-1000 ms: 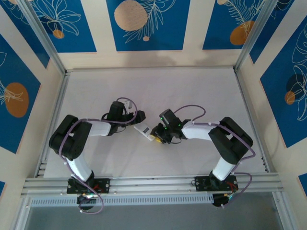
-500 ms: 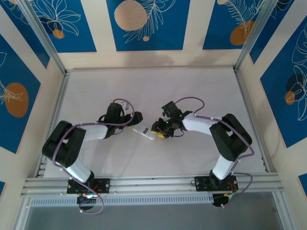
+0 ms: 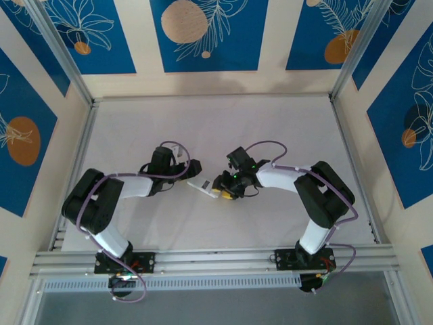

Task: Load the batteries into the remote control

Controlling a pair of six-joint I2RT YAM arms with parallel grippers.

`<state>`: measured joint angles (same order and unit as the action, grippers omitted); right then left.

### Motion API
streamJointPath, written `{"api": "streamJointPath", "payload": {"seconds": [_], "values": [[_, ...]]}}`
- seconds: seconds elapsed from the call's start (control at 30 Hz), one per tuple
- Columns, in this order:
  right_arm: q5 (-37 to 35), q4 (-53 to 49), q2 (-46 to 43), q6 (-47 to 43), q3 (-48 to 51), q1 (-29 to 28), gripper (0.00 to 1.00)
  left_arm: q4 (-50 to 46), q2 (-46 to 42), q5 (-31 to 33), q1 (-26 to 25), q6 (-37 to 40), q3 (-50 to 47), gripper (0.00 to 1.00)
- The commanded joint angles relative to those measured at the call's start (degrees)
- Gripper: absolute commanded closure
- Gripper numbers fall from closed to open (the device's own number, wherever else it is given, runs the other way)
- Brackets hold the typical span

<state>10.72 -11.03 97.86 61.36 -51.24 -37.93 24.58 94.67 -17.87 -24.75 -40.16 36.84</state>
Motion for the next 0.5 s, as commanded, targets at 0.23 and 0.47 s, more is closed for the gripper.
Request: {"api": "streamJointPath", "payload": {"seconds": [0.23, 0.47], "values": [[-0.25, 3.07, 2.71, 3.97, 0.63, -0.64, 0.57, 1.7, 0.77, -1.2, -0.03, -0.18, -0.63, 0.19], [-0.77, 2.86, 3.39, 5.42, 1.59, -0.87, 0.62, 1.69, 0.6, -1.02, -0.03, -0.09, -0.64, 0.19]]}}
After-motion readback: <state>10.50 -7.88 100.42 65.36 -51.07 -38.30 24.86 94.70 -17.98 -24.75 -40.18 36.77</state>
